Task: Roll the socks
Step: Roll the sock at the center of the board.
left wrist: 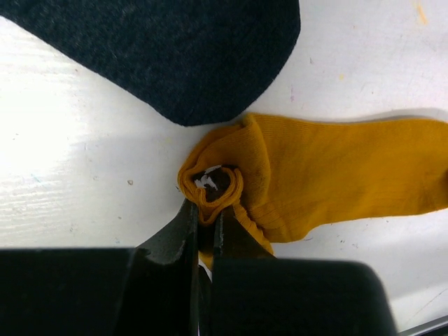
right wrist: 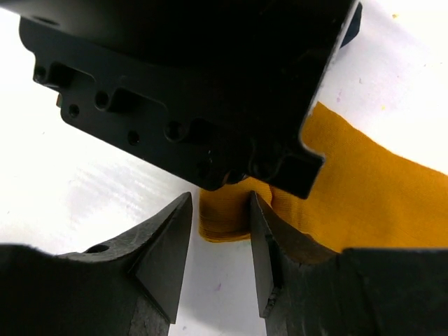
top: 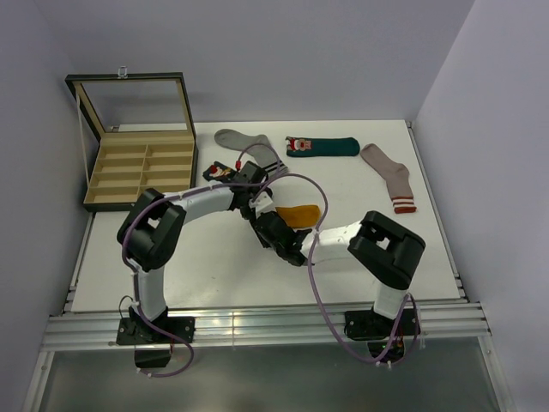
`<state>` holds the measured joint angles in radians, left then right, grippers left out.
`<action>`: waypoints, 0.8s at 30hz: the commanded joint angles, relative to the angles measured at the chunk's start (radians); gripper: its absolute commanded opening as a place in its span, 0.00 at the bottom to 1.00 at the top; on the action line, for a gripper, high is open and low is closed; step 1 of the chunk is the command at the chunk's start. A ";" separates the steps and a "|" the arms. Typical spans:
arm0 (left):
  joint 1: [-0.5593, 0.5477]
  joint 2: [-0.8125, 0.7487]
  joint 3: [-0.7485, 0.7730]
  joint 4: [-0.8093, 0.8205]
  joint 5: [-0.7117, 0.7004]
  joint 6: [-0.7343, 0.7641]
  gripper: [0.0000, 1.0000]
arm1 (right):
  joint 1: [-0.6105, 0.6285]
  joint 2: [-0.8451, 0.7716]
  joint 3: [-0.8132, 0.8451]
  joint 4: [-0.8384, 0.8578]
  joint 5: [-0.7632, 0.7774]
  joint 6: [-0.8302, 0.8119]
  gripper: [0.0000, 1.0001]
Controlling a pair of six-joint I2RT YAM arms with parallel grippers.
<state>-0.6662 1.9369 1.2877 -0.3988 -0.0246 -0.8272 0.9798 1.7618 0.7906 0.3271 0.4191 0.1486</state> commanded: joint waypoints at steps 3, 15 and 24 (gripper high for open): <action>-0.006 0.045 -0.001 -0.072 -0.002 0.023 0.01 | 0.008 0.079 0.055 -0.146 0.009 0.043 0.42; 0.037 -0.015 -0.030 -0.032 0.015 -0.022 0.21 | -0.021 0.076 0.049 -0.204 -0.086 0.097 0.00; 0.073 -0.194 -0.154 0.075 -0.021 -0.130 0.67 | -0.177 -0.033 -0.008 -0.133 -0.592 0.173 0.00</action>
<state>-0.6079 1.8435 1.1748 -0.3634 -0.0097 -0.9016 0.8406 1.7382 0.8272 0.2459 0.0963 0.2493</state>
